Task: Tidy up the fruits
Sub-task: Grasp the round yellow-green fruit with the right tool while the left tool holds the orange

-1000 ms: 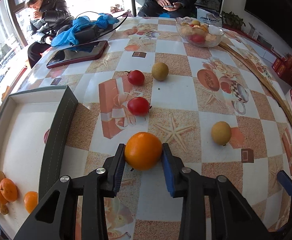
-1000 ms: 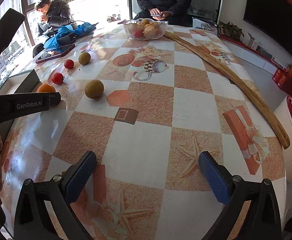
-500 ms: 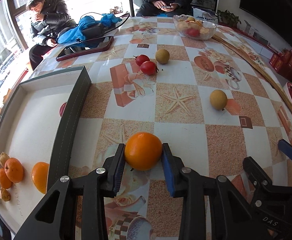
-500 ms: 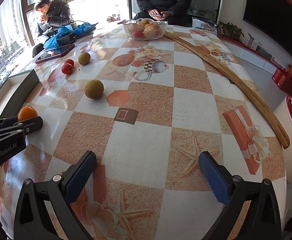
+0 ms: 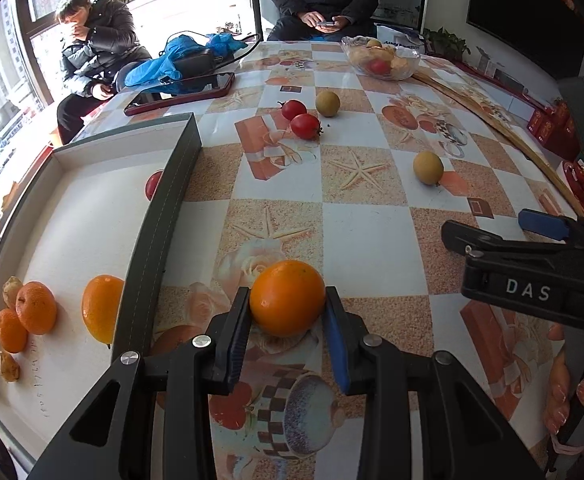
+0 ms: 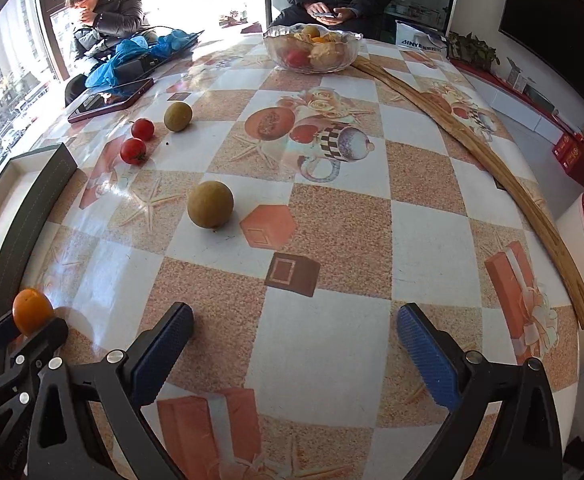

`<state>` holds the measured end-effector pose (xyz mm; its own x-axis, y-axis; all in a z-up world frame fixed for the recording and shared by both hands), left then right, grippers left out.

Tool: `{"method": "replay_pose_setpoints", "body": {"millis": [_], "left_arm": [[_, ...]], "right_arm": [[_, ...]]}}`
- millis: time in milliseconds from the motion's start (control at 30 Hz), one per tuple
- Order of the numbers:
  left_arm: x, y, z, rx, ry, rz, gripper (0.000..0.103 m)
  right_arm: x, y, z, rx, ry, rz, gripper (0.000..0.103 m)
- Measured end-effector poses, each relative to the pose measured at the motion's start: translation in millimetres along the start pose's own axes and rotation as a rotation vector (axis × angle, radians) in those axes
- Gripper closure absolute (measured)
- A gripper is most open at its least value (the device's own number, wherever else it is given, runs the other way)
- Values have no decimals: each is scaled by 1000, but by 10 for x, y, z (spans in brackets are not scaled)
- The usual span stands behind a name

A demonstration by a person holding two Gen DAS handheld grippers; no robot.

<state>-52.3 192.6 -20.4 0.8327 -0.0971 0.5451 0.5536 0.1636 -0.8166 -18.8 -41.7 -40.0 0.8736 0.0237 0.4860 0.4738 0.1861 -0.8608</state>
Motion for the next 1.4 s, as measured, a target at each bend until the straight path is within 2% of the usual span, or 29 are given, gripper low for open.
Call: {"method": "replay_pose_setpoints", "body": {"millis": [133, 167, 200, 233, 267, 300, 367, 533, 733, 867, 900, 1000, 1167, 1200, 1267, 1300, 1400], "left_arm": [[6, -2, 13, 1, 5, -6, 65], [9, 0, 17, 0, 3, -5, 65], [15, 4, 21, 0, 0, -3, 64], [23, 8, 21, -1, -1, -2, 64], [30, 12, 17, 0, 0, -4, 64], [32, 16, 15, -1, 0, -8, 64], [30, 18, 18, -6, -2, -13, 65], [-49, -34, 48, -35, -3, -26, 72], [-205, -152, 40, -27, -10, -43, 72], [-129, -250, 114, -33, -48, -74, 71], [-83, -269, 125, -39, -53, -82, 66], [50, -293, 131, -51, -52, -103, 41], [224, -117, -75, -39, 18, -95, 40], [235, -52, -134, -34, 34, -84, 40], [199, 96, -224, -37, 47, -18, 64], [193, 70, -225, -30, 26, -51, 66], [105, 21, -245, -24, 37, -50, 66]], "right_arm": [[219, 163, 191, 23, -26, -25, 1], [266, 194, 231, 30, -31, -31, 7], [311, 223, 274, 29, -41, -37, 16], [352, 240, 316, 25, -54, -44, 21], [387, 252, 351, 34, -61, -47, 34], [414, 257, 381, 37, -67, -50, 53], [441, 246, 400, 40, -66, -49, 77], [250, 91, 228, 64, -36, -64, 77], [-266, -300, -42, 72, 4, -87, 76], [-538, -501, -202, 55, 49, -128, 76], [-564, -525, -242, 55, 68, -138, 76], [-605, -555, -264, 53, 92, -163, 76], [-616, -551, -223, 43, 75, -166, 76], [-621, -553, -228, 46, 77, -168, 76], [-630, -555, -230, 48, 79, -171, 76], [-638, -558, -225, 46, 77, -172, 76], [-653, -563, -217, 43, 73, -176, 76]]}}
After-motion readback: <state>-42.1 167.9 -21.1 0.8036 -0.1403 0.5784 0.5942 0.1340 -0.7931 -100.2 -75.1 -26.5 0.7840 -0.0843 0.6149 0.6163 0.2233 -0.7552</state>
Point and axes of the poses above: each gripper's, at about its wrist camera, not at the fingertips, and y roughly the way its jaws point, z to its left, x to its top, the point moved 4 cm from there along y, roughly the way its jaws point, and after that the axes turned 11 degrees about x, right-handed, at the moved point
